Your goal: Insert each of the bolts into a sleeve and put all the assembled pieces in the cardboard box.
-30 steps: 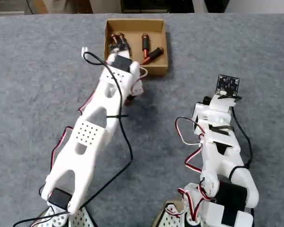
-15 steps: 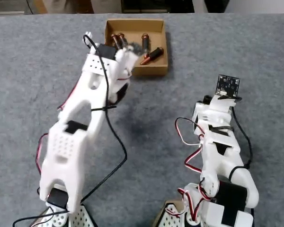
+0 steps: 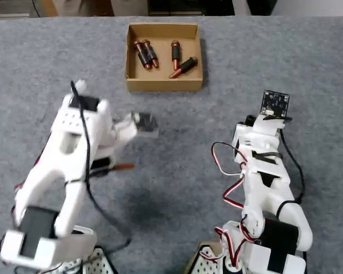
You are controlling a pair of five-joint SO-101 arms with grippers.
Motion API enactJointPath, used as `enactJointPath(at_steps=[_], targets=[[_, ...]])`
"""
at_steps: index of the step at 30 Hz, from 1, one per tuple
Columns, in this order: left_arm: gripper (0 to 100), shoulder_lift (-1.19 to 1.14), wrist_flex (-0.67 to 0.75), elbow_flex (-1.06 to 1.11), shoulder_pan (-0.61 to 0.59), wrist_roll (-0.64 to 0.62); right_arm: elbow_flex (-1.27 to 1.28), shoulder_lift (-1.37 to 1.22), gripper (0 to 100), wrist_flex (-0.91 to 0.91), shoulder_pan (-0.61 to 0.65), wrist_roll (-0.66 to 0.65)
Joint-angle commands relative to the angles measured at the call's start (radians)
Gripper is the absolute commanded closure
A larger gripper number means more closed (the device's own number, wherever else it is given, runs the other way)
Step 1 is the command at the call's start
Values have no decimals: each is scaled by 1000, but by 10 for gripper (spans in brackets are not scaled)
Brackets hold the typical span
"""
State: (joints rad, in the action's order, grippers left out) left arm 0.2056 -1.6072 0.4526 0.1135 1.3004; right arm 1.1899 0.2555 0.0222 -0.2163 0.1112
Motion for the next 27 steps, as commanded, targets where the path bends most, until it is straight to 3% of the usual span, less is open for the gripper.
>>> enactJointPath(at_steps=[1, 6, 10, 19, 24, 27], targets=[[981, 111, 221, 153, -35, 77, 2, 44, 997, 20, -10, 9], [981, 116, 643, 347, -55, 52, 2, 44, 997, 20, -10, 9], [981, 116, 825, 470, -55, 49, 2, 44, 997, 20, -10, 9], [968, 117, 858, 471, -69, 23, -38, -22, 997, 20, -10, 8], [788, 117, 856, 388, -123, -144, -47, -38, 997, 18, -10, 8], [760, 117, 856, 345, -144, -206, -47, -38, 997, 18, -10, 8]])
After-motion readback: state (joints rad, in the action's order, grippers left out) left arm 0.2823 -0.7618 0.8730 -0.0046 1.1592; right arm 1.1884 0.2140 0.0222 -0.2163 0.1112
